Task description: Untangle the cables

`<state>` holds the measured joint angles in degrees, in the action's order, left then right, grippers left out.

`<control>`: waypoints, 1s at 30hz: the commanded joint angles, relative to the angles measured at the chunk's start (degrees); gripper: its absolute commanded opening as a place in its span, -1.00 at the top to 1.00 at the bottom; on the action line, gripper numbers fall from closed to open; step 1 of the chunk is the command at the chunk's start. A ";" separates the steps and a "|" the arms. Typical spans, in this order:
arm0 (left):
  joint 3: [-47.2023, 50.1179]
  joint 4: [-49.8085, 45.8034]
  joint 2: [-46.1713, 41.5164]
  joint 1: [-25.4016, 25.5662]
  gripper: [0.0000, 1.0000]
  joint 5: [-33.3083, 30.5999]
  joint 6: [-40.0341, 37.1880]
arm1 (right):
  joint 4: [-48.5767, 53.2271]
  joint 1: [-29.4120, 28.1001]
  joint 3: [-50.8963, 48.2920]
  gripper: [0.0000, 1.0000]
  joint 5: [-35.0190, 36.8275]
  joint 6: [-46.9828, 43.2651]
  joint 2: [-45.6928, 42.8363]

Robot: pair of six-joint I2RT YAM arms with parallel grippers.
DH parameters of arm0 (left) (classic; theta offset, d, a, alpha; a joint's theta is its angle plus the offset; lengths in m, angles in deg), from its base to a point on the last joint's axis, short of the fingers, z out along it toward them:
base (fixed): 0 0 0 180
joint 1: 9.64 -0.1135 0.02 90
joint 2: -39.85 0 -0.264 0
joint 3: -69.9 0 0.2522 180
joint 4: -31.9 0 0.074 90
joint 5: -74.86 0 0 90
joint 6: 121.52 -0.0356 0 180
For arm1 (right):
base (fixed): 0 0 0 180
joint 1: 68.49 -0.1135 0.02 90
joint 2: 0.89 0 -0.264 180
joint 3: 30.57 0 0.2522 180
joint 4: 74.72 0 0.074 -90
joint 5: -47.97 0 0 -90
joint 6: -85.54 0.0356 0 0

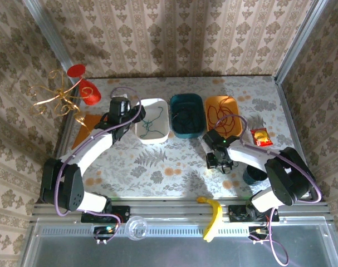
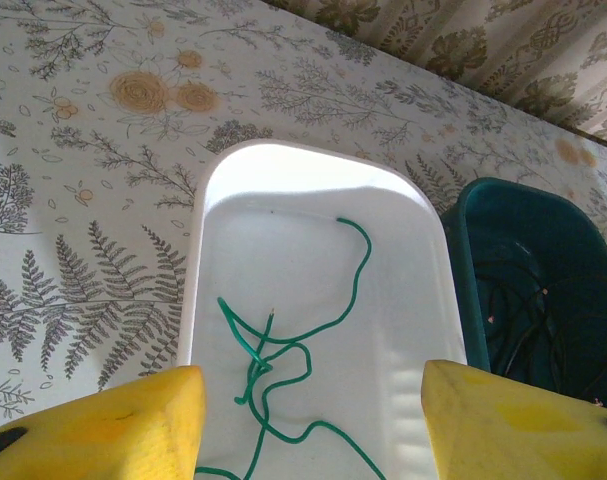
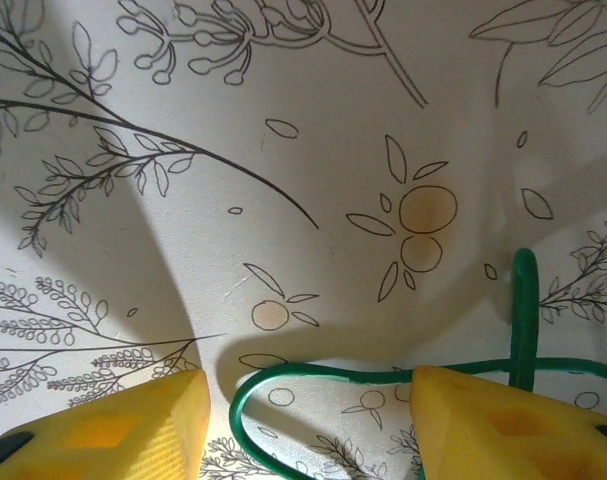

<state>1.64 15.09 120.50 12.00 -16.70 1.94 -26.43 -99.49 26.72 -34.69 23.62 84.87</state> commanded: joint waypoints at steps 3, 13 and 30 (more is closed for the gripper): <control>0.80 -0.17 -0.84 -0.37 -0.19 -0.37 1.61 | 2.63 -0.28 1.38 -0.13 -0.23 -0.14 -0.10; 0.75 1.03 0.47 -0.29 -0.19 0.46 2.14 | 9.01 -1.47 1.21 -0.12 -1.79 1.02 -4.75; 1.41 2.43 1.14 -0.28 -0.19 1.10 2.50 | 16.43 -2.28 0.99 -0.13 -5.34 3.48 -13.73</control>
<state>2.54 16.09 120.89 12.00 -16.44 3.44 -13.63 -101.40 27.42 -37.80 25.63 72.49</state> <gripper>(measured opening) 0.593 0.565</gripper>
